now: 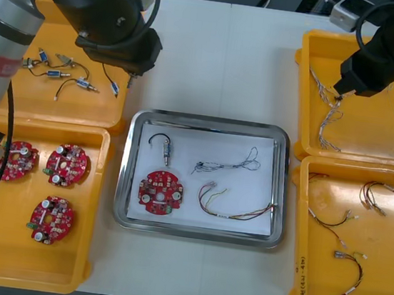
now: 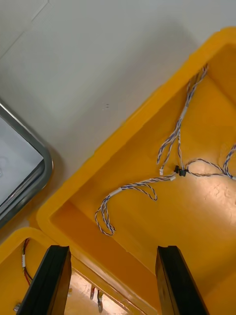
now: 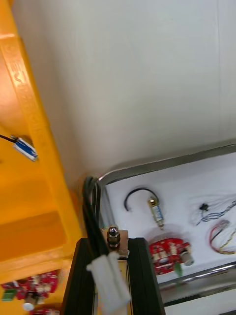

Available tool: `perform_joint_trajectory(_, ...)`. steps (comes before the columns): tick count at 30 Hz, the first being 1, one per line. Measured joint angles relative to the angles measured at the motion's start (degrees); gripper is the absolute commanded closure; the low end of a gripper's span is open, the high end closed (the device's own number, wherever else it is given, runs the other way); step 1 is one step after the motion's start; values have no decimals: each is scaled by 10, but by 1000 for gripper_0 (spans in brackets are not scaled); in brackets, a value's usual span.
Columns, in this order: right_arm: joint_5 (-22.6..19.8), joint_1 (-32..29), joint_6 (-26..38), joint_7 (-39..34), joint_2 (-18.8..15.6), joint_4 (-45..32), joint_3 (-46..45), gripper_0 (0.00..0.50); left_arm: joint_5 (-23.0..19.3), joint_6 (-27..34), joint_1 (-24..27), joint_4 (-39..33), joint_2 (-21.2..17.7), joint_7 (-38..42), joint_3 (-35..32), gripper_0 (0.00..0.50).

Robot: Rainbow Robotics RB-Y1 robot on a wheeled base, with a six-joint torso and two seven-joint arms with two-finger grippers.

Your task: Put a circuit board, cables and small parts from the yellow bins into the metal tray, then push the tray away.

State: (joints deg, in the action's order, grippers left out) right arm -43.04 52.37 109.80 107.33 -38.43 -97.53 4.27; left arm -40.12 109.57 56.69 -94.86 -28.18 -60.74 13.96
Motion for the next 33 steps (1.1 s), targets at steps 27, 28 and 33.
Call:
perform_joint_trajectory(27, -45, -194, 0, -345, -98, -136, -111, 0, 69, -78, -49, -72, 33, 231, 223, 500)
perform_joint_trajectory(28, -52, -206, 0, -347, -100, -141, -119, 0, 72, -89, -54, -72, 33, 231, 229, 500)
perform_joint_trajectory(33, -72, -265, 0, -347, -109, -161, -158, 0, 91, -126, -72, -72, 33, 231, 261, 500)
